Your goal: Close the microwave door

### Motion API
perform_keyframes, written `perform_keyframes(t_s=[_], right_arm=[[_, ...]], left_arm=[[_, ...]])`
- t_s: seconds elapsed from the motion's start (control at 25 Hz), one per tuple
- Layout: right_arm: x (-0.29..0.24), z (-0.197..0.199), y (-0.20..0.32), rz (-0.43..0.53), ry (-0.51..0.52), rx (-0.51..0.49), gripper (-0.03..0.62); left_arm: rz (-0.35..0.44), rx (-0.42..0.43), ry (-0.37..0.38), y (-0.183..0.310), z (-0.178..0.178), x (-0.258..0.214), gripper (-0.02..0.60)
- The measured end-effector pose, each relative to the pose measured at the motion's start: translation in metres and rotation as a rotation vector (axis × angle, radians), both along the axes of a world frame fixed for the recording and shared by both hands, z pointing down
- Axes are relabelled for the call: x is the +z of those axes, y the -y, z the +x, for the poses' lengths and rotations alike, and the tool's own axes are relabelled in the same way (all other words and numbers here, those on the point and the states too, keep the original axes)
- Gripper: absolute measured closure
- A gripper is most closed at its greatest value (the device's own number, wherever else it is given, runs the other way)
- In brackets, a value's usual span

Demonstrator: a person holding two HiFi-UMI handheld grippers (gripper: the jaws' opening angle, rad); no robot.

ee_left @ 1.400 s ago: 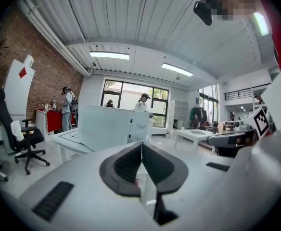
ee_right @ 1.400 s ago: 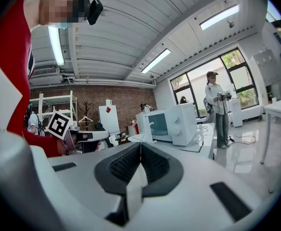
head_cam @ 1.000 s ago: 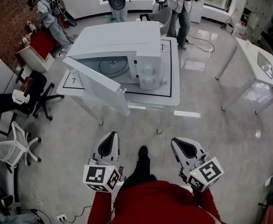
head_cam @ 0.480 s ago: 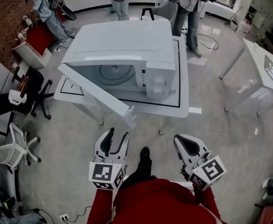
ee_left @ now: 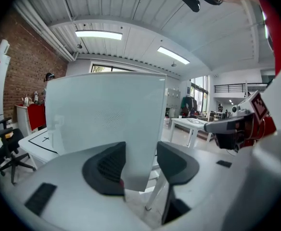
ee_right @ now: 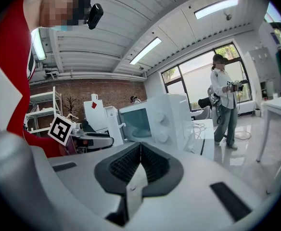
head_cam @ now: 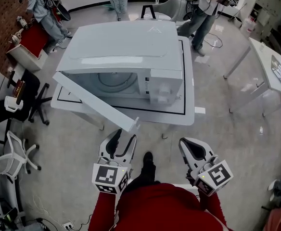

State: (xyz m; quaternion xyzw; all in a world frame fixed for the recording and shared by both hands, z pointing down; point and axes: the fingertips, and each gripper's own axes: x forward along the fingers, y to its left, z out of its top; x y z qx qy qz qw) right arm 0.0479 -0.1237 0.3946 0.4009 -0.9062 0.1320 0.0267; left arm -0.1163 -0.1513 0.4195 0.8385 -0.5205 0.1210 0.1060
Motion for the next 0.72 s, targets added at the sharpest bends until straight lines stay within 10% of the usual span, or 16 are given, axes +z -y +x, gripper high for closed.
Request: perform_keyframes(t_s=[0.72], right_arm=[[0.005,-0.002,0.033,-0.018,-0.026,0.035,0.580]], left_arm=[[-0.003,0.102,-0.026,0.056,0.031,-0.005,0.388]])
